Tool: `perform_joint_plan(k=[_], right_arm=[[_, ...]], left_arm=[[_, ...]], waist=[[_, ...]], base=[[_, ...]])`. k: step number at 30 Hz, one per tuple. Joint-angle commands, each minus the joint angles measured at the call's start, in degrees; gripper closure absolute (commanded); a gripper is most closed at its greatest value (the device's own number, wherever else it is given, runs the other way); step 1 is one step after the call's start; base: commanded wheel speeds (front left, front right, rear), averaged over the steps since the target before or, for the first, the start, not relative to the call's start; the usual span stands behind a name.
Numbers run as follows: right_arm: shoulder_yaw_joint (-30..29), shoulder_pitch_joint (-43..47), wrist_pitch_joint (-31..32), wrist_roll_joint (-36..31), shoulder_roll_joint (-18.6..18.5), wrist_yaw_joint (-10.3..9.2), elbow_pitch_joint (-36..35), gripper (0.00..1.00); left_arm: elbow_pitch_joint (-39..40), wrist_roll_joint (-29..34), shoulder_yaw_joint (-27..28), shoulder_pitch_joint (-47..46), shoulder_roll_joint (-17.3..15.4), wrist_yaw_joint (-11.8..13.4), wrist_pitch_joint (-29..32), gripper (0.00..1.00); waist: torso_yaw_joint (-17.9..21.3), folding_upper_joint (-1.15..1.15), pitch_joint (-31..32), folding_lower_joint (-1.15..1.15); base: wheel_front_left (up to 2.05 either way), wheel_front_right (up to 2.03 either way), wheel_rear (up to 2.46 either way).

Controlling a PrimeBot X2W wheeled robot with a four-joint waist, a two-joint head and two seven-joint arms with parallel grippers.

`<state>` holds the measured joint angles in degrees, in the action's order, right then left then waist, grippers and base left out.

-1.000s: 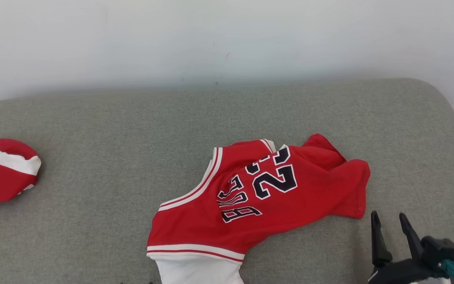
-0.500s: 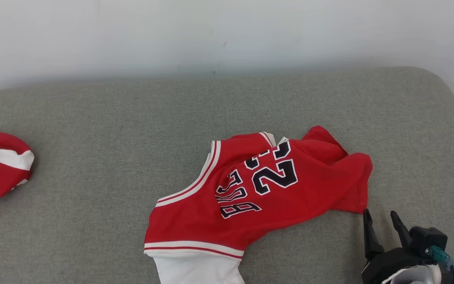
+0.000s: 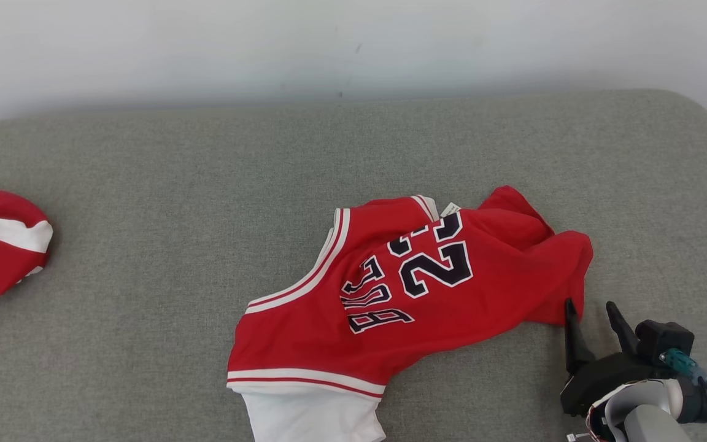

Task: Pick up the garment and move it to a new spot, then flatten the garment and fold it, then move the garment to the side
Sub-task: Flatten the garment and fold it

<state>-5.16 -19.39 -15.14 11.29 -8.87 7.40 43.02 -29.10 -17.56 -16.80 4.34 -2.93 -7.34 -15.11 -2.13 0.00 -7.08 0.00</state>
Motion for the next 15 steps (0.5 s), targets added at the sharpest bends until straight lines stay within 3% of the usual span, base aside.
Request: perform_joint_plan(k=[1, 8, 9, 10, 11, 15], right_arm=[[0.27, -0.41, -0.01, 0.56, 0.10, 0.18, 0.76, 0.00], [1.83, -2.85, -0.01, 1.74, -0.35, 0.18, 5.07, 0.00], [1.83, -2.66, 0.00, 1.86, -0.29, 0.18, 5.29, 0.24], [1.86, -2.51, 0.00, 2.12, -0.20, 0.18, 5.77, 0.53], [2.07, -2.54, 0.00, 2.35, -0.11, 0.18, 6.58, 1.00], [2.34, -3.38, -0.01, 3.68, -0.05, 0.18, 8.76, 1.00]], left_arm=[[-0.37, -0.45, -0.42, -1.43, 0.07, -0.11, -0.08, 0.00], [-3.08, -3.00, -2.12, -3.37, 0.04, -0.08, 0.13, 0.00], [-3.87, -3.76, -2.78, -3.49, 0.05, -0.08, 0.14, 0.00], [-4.66, -4.83, -3.61, -3.68, 0.11, -0.10, 0.23, 0.52], [-5.12, -6.57, -4.38, -4.04, 0.14, -0.12, 0.27, 1.00], [-6.76, -11.56, -6.69, -5.26, 0.28, -0.15, 0.22, 1.00]], waist=[[-0.17, 0.00, -0.30, 0.00], [-0.95, 0.00, -0.77, 0.00], [-1.03, 0.00, -0.72, 0.00], [-1.08, 0.00, -0.61, 0.00], [-1.12, 0.00, -0.45, 0.00], [-1.25, 0.00, 0.49, 0.00]], base=[[0.00, 0.00, 0.00], [0.00, 0.00, 0.00], [0.00, 0.00, 0.00], [0.00, 0.00, 0.00], [0.00, 0.00, 0.00], [0.00, 0.00, 0.00]])
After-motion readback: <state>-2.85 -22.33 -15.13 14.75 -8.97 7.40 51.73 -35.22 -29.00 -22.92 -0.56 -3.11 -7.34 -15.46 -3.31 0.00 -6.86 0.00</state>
